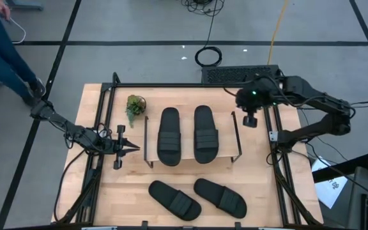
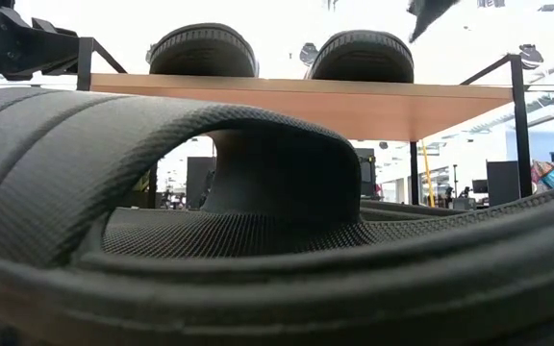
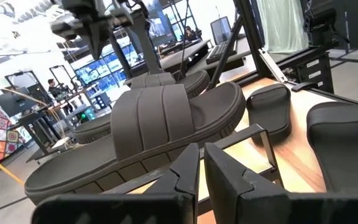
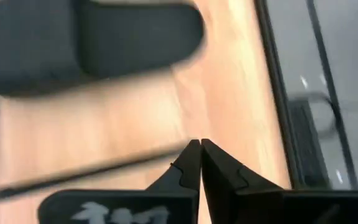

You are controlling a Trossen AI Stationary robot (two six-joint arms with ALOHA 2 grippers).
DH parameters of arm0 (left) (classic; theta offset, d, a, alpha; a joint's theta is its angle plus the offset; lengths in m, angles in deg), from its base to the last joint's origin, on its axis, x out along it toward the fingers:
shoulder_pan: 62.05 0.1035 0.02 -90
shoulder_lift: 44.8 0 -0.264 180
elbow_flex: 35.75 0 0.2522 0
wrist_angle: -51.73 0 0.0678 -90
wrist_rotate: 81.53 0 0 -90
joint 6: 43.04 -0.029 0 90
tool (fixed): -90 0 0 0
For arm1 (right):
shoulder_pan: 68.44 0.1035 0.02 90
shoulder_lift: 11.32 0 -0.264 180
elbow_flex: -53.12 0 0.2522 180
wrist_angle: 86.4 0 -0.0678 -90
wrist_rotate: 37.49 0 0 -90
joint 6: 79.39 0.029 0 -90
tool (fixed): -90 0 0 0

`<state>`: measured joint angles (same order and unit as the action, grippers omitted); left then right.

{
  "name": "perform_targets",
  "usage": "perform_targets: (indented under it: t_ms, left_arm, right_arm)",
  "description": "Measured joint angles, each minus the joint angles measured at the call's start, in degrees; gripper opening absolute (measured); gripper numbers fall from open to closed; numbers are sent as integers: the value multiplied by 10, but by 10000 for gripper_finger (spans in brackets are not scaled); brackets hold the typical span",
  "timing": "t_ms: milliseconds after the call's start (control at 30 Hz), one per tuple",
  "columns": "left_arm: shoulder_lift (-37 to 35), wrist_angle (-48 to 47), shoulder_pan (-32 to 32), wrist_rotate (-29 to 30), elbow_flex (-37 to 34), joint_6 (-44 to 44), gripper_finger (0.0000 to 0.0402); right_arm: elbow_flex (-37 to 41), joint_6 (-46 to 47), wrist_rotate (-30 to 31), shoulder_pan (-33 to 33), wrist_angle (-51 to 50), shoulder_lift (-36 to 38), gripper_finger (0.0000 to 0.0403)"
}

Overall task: Pick and place slides into the shelf
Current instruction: Adjust the shelf

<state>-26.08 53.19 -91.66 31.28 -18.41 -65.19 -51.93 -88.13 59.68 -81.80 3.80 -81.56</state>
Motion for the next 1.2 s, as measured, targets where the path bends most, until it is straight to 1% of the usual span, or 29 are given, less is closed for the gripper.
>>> perform_targets:
  t_ms: [100, 200, 300, 367, 433, 533, 600, 633, 800, 867, 967, 1067, 1200]
  left_arm:
    - [0, 0, 0, 2, 0, 0, 33]
    - [0, 0, 0, 2, 0, 0, 33]
    - [0, -1, 0, 11, 0, 7, 33]
    - [0, -3, 0, 35, 0, 24, 33]
    - [0, -13, 0, 75, 0, 43, 33]
    - [0, -35, 0, 137, 0, 84, 33]
    - [0, -38, 0, 161, 0, 111, 33]
    - [0, -38, 0, 163, 0, 117, 33]
    - [0, -20, 1, 165, 0, 118, 33]
    - [0, -19, 6, 176, 0, 119, 33]
    - [0, -19, 19, 201, 0, 131, 33]
    - [0, -23, 36, 203, 0, 149, 33]
    - [5, -27, 57, 186, 0, 168, 32]
  right_arm:
    - [61, 43, 16, -2, 4, 45, 2]
    - [141, 92, 16, -1, 40, 93, 1]
    - [224, 147, -26, -1, 97, 135, 1]
    - [273, 178, -45, 2, 133, 157, 1]
    - [314, 207, -42, 8, 149, 173, 0]
    - [359, 224, -41, 11, 154, 195, 0]
    - [380, 243, -42, 11, 162, 206, 0]
    - [387, 248, -42, 11, 169, 209, 0]
    - [409, 249, -49, 11, 225, 219, 0]
    - [415, 245, -69, 11, 244, 217, 0]
    - [421, 246, -75, 11, 261, 208, 0]
    - [426, 246, -74, 16, 261, 200, 0]
    - [430, 256, -75, 32, 262, 195, 0]
